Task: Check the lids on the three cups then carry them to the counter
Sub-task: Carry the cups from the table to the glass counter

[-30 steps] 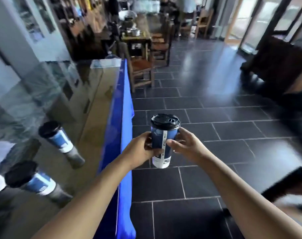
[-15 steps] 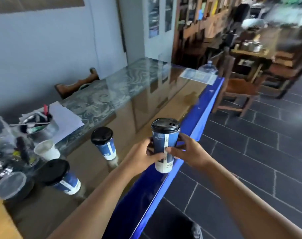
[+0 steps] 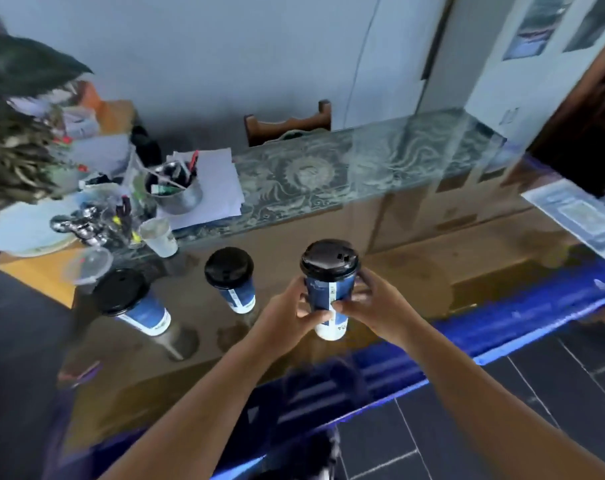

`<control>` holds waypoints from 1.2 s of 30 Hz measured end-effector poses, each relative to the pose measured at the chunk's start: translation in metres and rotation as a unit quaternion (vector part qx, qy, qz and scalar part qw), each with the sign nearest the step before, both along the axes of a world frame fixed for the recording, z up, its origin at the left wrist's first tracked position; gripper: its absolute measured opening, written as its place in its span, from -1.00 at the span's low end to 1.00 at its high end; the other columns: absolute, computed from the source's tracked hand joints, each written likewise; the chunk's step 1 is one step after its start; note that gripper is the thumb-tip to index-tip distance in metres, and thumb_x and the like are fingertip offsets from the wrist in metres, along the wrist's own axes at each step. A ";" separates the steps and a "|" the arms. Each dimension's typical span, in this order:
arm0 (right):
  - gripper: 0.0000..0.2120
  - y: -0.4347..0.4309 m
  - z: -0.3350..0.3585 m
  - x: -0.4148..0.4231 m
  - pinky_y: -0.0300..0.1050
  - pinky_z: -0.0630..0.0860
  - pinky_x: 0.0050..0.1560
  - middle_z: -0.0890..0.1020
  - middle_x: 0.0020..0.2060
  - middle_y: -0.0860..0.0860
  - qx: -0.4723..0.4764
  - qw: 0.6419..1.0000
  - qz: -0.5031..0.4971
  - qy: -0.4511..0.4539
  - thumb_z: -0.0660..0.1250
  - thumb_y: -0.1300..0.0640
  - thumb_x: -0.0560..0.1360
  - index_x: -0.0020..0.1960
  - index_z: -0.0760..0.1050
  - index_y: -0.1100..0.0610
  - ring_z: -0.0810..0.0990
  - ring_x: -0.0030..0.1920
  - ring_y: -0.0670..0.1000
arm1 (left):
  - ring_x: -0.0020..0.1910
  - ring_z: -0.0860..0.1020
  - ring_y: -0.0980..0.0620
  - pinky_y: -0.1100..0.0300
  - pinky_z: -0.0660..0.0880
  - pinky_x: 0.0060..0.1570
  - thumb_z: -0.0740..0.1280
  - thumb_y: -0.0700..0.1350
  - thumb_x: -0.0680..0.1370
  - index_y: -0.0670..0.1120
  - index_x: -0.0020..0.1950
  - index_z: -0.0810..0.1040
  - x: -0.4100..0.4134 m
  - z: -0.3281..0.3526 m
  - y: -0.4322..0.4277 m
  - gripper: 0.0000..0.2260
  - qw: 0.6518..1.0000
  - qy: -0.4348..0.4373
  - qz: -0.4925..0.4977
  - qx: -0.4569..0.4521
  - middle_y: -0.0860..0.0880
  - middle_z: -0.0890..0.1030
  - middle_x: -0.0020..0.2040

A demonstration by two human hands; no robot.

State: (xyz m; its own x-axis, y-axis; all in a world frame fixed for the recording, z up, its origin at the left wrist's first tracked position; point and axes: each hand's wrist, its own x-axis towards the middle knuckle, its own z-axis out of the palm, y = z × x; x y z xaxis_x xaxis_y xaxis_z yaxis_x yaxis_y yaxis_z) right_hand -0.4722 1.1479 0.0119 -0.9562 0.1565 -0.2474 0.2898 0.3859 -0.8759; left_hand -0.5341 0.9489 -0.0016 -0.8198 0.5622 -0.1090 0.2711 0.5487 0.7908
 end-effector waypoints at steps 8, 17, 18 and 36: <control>-0.29 0.035 -0.046 -0.096 0.22 0.60 0.29 0.68 0.20 -0.13 0.011 0.997 0.066 -0.048 0.60 -0.08 0.26 0.37 0.46 -0.14 0.68 0.20 -0.02 | 0.13 0.68 0.01 0.13 0.59 0.11 0.51 -0.02 0.54 -0.03 0.49 0.34 -0.065 -0.051 0.034 -0.41 0.996 -0.045 0.077 -0.005 -0.04 0.68 0.26; -0.35 0.054 -0.076 -0.146 -0.17 0.53 0.26 0.60 0.09 -0.31 0.031 0.990 0.126 -0.046 0.59 0.13 0.44 0.36 0.36 -0.24 0.60 0.22 -0.14 | 0.16 0.69 -0.01 0.09 0.62 0.16 0.53 -0.02 0.53 -0.04 0.52 0.30 -0.100 -0.083 0.050 -0.35 0.991 -0.044 0.127 -0.020 -0.05 0.69 0.25; -0.36 0.056 -0.077 -0.147 -0.25 0.51 0.21 0.60 0.08 -0.33 0.035 0.990 0.130 -0.042 0.59 0.13 0.45 0.35 0.35 -0.25 0.59 0.20 -0.18 | 0.16 0.69 -0.01 0.09 0.62 0.15 0.53 -0.02 0.53 -0.04 0.51 0.30 -0.101 -0.084 0.052 -0.36 0.990 -0.041 0.130 -0.023 -0.04 0.69 0.24; -0.35 0.066 -0.089 -0.130 -0.43 0.42 0.09 0.53 0.12 -0.35 0.050 0.989 0.139 -0.022 0.57 0.15 0.46 0.44 0.35 -0.10 0.53 0.17 -0.27 | 0.31 0.60 0.00 0.00 0.58 0.30 0.50 0.00 0.55 -0.03 0.56 0.26 -0.086 -0.089 0.062 -0.33 0.992 -0.024 0.115 -0.052 -0.02 0.64 0.34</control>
